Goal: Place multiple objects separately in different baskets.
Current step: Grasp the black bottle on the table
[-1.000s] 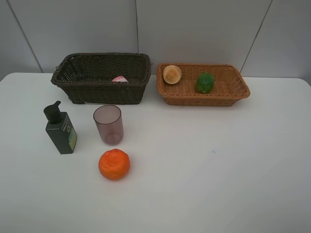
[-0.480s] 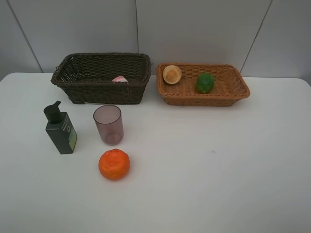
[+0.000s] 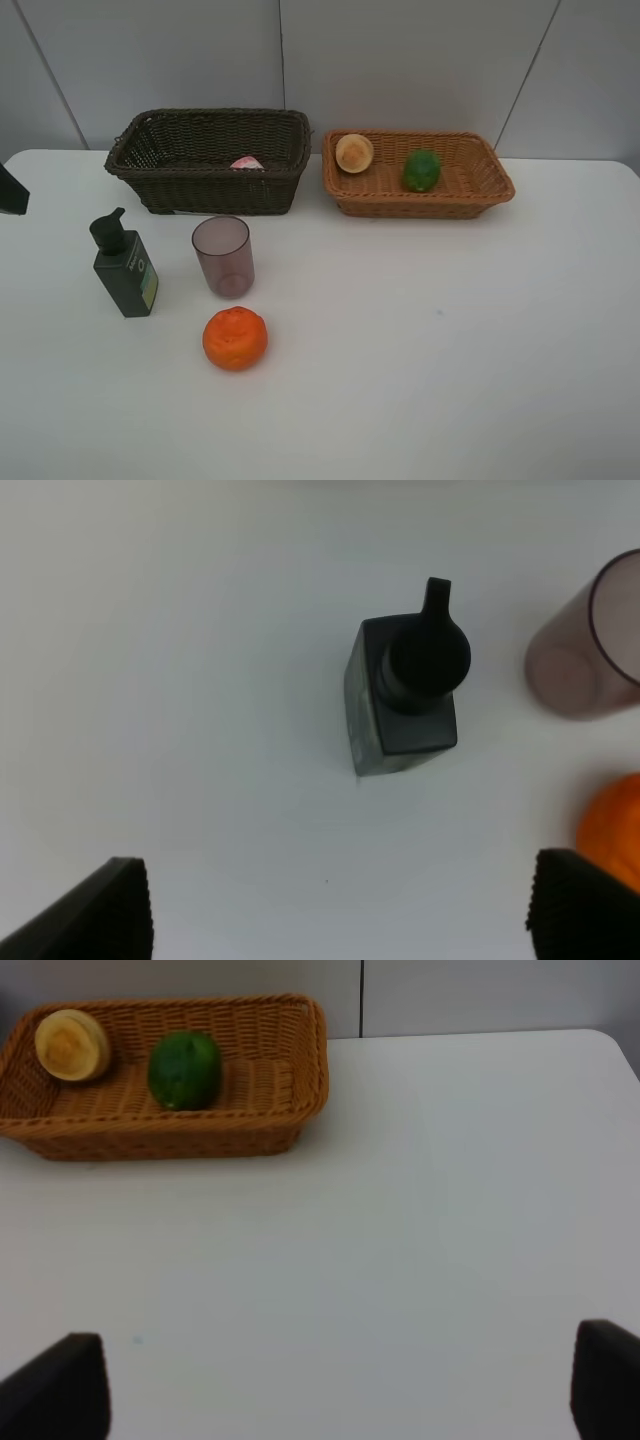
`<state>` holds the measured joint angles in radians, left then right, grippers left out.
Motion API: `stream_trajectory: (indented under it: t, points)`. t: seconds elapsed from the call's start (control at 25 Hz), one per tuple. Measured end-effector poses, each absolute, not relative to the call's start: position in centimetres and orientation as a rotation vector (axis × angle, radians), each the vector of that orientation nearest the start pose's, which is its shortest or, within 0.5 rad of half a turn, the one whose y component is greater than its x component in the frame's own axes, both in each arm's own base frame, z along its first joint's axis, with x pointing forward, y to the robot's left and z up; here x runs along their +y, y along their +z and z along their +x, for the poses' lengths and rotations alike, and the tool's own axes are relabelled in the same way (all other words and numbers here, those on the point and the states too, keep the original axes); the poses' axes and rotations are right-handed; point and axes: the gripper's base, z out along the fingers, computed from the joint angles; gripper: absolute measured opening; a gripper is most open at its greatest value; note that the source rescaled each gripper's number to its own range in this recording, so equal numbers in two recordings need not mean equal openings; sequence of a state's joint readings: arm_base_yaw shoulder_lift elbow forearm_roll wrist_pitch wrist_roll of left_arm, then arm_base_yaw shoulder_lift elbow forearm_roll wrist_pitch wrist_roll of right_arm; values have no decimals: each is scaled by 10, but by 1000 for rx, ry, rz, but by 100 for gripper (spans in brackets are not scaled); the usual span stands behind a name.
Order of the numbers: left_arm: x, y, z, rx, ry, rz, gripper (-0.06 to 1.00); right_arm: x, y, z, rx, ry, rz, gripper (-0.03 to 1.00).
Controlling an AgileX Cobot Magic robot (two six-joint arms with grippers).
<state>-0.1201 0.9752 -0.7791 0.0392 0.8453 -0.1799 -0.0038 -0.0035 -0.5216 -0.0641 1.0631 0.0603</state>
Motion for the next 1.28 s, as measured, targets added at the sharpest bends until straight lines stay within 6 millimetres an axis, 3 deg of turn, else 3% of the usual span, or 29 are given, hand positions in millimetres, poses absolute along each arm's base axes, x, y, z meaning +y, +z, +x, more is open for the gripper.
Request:
stream_trajectory:
  t: [0.16, 0.48, 0.72, 1.28]
  points:
    - [-28, 278, 221, 2656, -86, -161, 97, -5, 283, -8, 2018, -40, 69, 100]
    - [-60, 240, 267, 2795, -87, -119, 97, -5, 283, -8, 2018, -40, 69, 100]
    - [-63, 217, 280, 2836, -57, -143, 97, -5, 283, -8, 2018, -40, 69, 100]
    - [-73, 196, 293, 2836, -48, -91, 98, -5, 283, -8, 2018, -40, 69, 100]
